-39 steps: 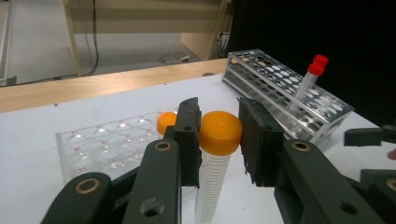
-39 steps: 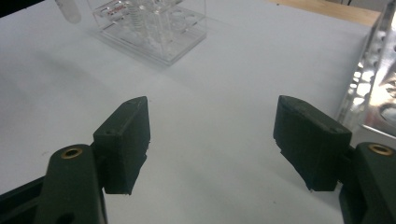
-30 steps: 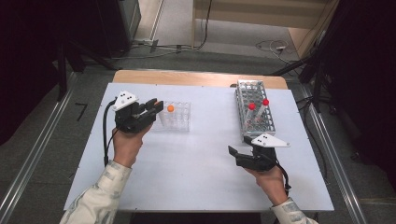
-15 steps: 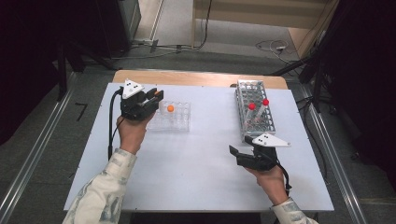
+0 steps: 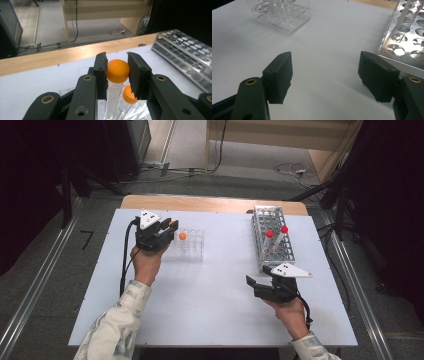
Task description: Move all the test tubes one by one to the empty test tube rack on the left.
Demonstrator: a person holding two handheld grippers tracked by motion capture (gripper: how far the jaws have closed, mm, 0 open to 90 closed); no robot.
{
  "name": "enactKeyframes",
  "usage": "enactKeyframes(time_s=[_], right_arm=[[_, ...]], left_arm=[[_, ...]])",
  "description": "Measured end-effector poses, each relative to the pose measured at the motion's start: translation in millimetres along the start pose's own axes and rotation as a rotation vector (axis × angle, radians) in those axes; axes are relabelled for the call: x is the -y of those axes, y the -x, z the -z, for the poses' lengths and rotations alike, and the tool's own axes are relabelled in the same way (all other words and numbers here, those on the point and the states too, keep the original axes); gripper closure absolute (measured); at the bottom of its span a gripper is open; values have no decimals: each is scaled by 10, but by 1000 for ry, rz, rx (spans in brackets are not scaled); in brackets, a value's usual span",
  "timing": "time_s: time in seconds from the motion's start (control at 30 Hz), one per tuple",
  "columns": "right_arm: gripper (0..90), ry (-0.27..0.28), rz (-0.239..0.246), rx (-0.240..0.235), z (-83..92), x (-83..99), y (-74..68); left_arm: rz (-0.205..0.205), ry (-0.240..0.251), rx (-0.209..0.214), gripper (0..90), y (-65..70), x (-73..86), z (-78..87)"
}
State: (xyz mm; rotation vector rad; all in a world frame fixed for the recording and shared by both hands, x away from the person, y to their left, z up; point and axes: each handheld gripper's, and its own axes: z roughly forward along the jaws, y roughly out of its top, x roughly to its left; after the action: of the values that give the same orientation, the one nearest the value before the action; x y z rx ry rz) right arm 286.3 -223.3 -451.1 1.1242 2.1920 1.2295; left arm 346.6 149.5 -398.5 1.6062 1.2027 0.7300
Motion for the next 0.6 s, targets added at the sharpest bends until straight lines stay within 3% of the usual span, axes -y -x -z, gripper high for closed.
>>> enactKeyframes(time_s=[0.33, 0.6], right_arm=[[260, -3, 0, 2, -5, 3, 0], [260, -3, -2, 10, -5, 5, 19]], left_arm=[[14, -33, -7, 698, 1, 225, -115], [38, -13, 5, 640, -3, 239, -71]])
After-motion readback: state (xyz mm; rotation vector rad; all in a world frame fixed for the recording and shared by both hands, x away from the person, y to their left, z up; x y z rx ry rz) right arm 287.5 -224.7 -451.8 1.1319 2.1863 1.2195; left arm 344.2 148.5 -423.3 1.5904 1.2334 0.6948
